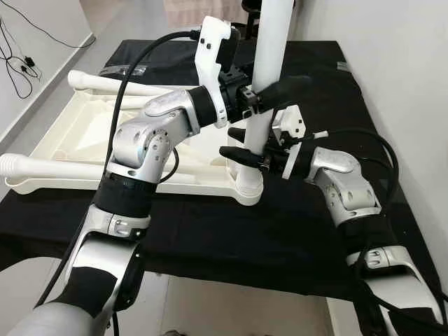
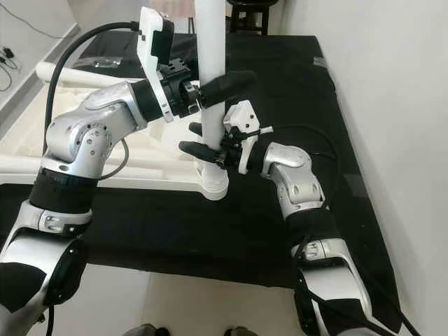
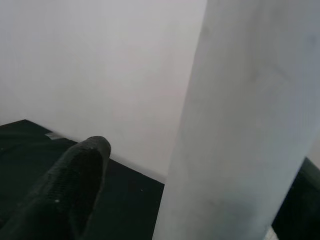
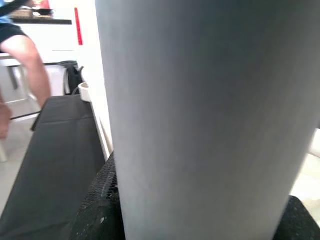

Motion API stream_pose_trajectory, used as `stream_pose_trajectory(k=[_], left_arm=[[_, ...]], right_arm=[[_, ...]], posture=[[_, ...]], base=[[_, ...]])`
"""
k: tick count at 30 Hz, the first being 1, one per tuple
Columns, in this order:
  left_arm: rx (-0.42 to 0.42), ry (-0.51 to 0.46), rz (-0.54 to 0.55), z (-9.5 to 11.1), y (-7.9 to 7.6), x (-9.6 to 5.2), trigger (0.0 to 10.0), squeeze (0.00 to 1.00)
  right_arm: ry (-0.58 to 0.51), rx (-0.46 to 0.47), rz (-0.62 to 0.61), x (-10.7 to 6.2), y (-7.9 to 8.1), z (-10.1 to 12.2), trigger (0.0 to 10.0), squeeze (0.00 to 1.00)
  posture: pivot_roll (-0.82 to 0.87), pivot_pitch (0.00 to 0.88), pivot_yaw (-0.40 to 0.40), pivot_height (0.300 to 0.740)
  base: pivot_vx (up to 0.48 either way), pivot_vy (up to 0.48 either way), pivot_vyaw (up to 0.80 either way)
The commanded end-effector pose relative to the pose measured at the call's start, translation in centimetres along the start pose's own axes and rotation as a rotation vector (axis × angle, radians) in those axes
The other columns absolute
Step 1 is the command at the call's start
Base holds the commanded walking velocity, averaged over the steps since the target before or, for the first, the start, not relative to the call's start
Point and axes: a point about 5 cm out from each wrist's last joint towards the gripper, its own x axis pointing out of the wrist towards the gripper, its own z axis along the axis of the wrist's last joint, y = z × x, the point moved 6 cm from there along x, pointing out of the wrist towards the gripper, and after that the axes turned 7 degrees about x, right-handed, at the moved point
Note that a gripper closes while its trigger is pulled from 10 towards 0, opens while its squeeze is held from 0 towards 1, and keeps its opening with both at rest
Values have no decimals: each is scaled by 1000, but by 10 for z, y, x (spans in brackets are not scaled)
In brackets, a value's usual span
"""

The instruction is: Building children table

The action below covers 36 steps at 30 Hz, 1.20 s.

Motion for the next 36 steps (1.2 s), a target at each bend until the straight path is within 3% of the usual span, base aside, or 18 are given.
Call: stream_pose_trajectory(k=[1,2,3,4,5,7,9,17,18,19,20,27,28,29,30,31,32,36], left_arm=[[-2,19,26,-5,4,0,10000,1000],[-3,23,45,-5,8,-1,10000,1000],[-3,23,45,-5,8,-1,10000,1000],[-5,24,58,-4,11,-1,10000,0],[-7,22,61,-3,12,-2,10000,0],[-7,22,61,-3,12,-2,10000,0],[-15,16,60,-2,12,-2,10000,0],[-6,14,59,-2,12,0,10000,0],[-10,4,59,-1,13,-1,4745,0],[-10,4,59,-1,13,-1,4745,0],[-16,0,51,-1,11,-1,0,0],[-23,-1,24,-1,7,-1,0,0],[-9,10,16,-3,6,-1,0,0],[0,19,10,-4,5,-1,0,0],[4,24,4,-5,3,0,0,0],[4,24,4,-5,3,0,0,0],[6,26,0,-6,3,0,0,0],[10,37,-16,-7,0,0,0,0]], right_arm=[[133,34,-99,-6,-6,-36,0,0],[170,88,-397,-5,-14,-52,0,0],[170,88,-397,-5,-14,-52,0,0],[193,136,-528,-4,0,-62,0,0],[190,176,-602,-1,14,-64,0,0],[190,176,-602,-1,14,-64,0,0],[179,204,-609,7,29,-66,0,0],[190,181,-613,8,24,-71,0,0],[191,176,-613,8,24,-71,0,0],[191,176,-613,8,24,-71,0,0],[200,177,-634,7,26,-69,0,0],[203,192,-651,8,33,-65,0,0],[198,188,-638,11,35,-62,1059,0],[195,185,-630,13,36,-60,1059,0],[192,183,-628,13,35,-59,4157,0],[192,183,-628,13,35,-59,4157,0],[189,182,-627,14,34,-58,9882,0],[147,151,-583,17,31,-48,10000,0]], posture=[[22,128,3,740],[23,136,-5,740],[23,136,-5,740],[31,142,-5,740],[15,132,7,740],[15,132,7,740],[13,128,7,740],[5,118,0,740],[4,116,-2,740],[4,116,-2,740],[4,114,-2,740],[5,112,-1,740],[4,110,3,740],[4,110,3,740],[5,107,4,740],[5,107,4,740],[5,107,4,740],[8,106,6,740]], base=[[0,0,0],[0,0,0],[0,0,0],[0,0,0],[0,0,0],[0,0,0],[0,0,0],[0,0,0],[0,0,0],[0,0,0],[0,0,0],[0,0,0],[0,0,0],[0,0,0],[0,0,0],[0,0,0],[0,0,0],[0,0,0]])
